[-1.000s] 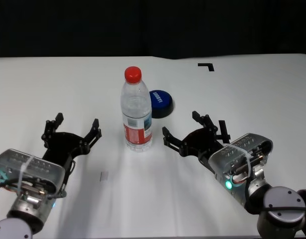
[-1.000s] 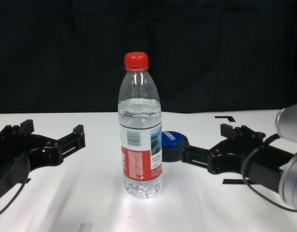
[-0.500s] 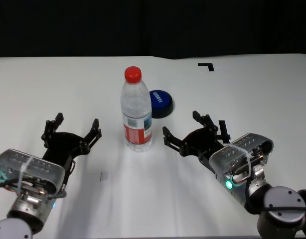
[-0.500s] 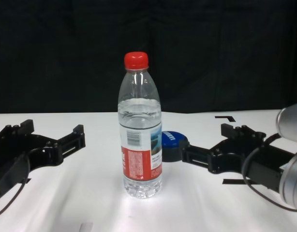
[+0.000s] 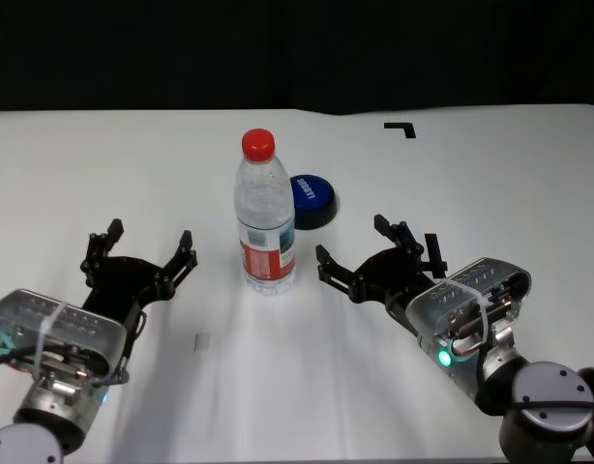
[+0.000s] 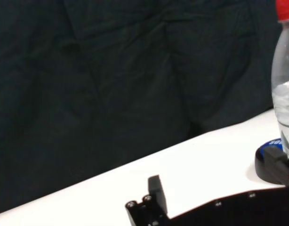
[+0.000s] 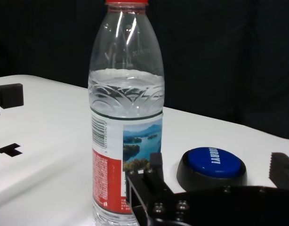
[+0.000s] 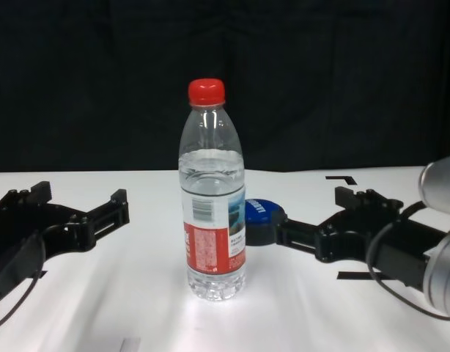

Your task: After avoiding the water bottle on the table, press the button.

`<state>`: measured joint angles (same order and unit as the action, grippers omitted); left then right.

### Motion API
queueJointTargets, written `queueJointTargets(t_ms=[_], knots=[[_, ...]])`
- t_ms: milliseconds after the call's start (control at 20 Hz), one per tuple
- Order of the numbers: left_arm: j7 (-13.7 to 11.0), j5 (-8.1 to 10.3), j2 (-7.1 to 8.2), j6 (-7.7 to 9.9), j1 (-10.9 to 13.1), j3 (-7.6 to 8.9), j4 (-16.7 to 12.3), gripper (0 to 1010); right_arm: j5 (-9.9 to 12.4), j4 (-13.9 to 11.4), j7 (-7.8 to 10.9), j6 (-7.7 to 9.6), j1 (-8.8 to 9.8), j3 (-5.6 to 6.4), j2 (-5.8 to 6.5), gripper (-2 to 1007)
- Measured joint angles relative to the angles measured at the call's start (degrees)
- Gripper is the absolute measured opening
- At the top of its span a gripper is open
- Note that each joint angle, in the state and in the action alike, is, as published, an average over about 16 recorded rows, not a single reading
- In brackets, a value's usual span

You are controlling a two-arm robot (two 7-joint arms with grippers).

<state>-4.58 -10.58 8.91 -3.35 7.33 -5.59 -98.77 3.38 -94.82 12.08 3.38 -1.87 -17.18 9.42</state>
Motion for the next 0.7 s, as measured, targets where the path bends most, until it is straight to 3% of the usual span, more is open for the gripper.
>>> queueJointTargets(t_ms=[700], knots=[[0.00,0.00,0.00,0.00,0.00,0.00,0.00,1003,0.01,-0.03,0.00,-0.05,0.00,0.00,-0.01,1003]])
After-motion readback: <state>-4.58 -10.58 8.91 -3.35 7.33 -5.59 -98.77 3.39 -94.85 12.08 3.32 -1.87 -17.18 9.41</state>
